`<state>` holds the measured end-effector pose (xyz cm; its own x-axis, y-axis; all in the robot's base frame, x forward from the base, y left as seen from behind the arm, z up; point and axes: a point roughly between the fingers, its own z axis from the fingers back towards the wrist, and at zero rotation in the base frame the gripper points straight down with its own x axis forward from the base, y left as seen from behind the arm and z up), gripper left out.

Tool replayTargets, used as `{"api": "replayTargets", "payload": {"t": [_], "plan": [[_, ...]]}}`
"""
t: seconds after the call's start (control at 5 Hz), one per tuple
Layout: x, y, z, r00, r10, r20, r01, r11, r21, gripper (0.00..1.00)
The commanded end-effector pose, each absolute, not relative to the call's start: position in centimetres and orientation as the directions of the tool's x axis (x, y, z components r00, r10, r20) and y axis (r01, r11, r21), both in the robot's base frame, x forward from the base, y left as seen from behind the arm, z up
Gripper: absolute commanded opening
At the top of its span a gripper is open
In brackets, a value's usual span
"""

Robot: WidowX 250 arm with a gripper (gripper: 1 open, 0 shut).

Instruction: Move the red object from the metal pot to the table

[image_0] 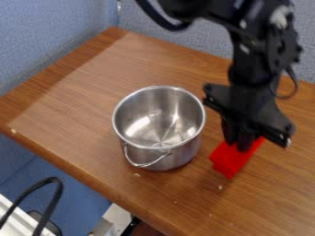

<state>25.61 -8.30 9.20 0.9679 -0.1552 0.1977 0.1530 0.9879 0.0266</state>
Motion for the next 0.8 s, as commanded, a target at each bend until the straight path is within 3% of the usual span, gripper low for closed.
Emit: {"api": "replayTargets", "payload": {"t": [0.0,0.6], "plan": [[25.6,-8.2,10.6,0.956,-0.129,0.263,0.13,0.991,0.012,0.0],[26.5,-10.9,8.0,0.938,-0.235,0.256,0.238,0.971,0.021,0.0]]}}
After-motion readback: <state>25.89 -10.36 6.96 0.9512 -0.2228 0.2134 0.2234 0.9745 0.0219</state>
